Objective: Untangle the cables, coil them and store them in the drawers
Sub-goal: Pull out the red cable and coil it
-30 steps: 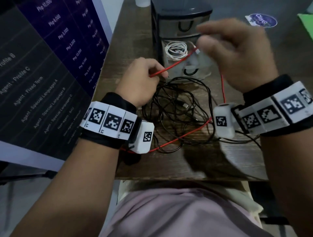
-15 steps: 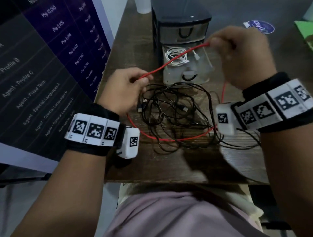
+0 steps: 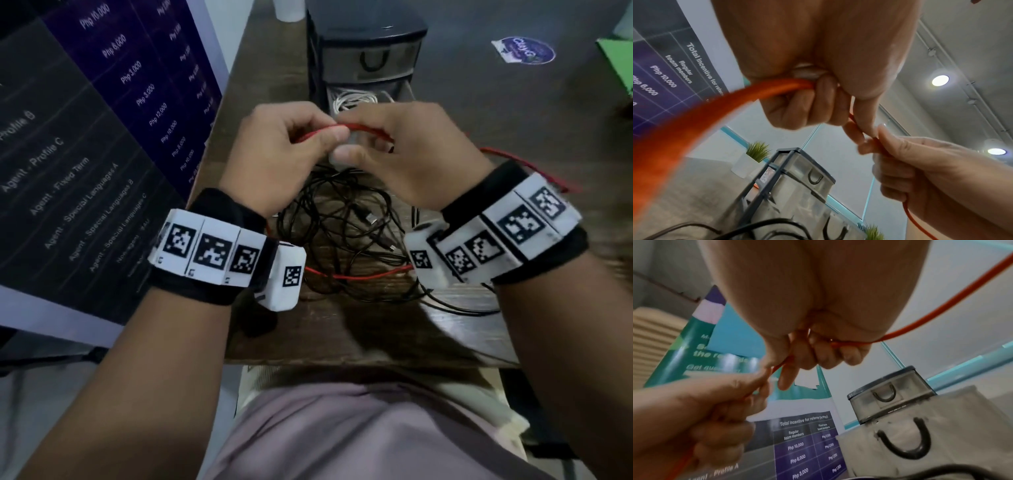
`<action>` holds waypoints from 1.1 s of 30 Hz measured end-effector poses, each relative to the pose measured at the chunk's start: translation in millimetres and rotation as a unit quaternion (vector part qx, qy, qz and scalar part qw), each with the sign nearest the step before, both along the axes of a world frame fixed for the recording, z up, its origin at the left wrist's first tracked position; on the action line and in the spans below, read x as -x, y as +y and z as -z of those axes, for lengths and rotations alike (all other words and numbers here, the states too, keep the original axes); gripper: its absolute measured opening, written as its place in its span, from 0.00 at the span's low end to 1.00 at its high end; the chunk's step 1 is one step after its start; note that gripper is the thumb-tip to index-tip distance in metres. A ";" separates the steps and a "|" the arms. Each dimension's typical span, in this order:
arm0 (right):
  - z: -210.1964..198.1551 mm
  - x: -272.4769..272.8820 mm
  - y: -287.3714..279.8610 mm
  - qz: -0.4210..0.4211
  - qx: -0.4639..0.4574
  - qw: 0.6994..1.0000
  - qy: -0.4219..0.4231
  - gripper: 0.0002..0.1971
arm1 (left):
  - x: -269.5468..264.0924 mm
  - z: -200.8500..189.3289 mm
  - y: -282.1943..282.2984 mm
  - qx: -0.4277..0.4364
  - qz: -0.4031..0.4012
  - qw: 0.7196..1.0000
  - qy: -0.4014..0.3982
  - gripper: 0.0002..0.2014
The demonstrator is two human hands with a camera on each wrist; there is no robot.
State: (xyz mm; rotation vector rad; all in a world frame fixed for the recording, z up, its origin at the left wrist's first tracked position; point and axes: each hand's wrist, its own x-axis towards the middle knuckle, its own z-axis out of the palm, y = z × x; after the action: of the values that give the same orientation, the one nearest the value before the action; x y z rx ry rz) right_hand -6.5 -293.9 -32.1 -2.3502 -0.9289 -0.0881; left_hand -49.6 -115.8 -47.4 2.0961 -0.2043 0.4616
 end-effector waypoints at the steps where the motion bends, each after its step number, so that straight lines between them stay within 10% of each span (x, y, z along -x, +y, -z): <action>1: 1.3 -0.8 -0.6 -0.005 -0.011 1.000 0.010 0.12 | 1.2 0.1 0.7 0.003 -0.001 1.000 -0.001 0.08; 7: 0.1 -15.8 -16.5 0.087 -0.161 0.981 -0.064 0.12 | 10.3 19.4 17.9 0.001 -0.021 0.996 0.088 0.12; 12: -18.5 -31.1 -38.3 0.220 -0.330 0.910 -0.121 0.18 | 17.1 38.6 31.4 0.056 -0.067 0.985 0.149 0.17; 22: 13.8 10.0 18.1 0.033 -0.274 0.936 0.219 0.11 | 14.0 8.9 11.3 0.140 -0.057 0.985 0.081 0.17; 26: 25.0 3.1 26.5 0.051 -0.076 0.986 0.138 0.07 | 15.1 10.8 9.7 0.102 -0.044 0.991 0.072 0.18; 29: 17.2 -0.9 18.1 0.148 -0.212 0.965 0.034 0.27 | 16.3 16.2 21.6 0.090 -0.091 0.985 0.112 0.19; 33: -4.5 2.3 16.7 0.131 -0.270 0.931 -0.206 0.25 | 15.2 19.7 22.8 0.032 -0.101 0.983 0.149 0.20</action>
State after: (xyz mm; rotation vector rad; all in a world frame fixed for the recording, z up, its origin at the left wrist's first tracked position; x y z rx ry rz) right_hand -8.8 -277.2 -27.6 -1.9413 -0.6526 -0.8620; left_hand -64.7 -93.0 -67.1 2.1007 0.1981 0.2643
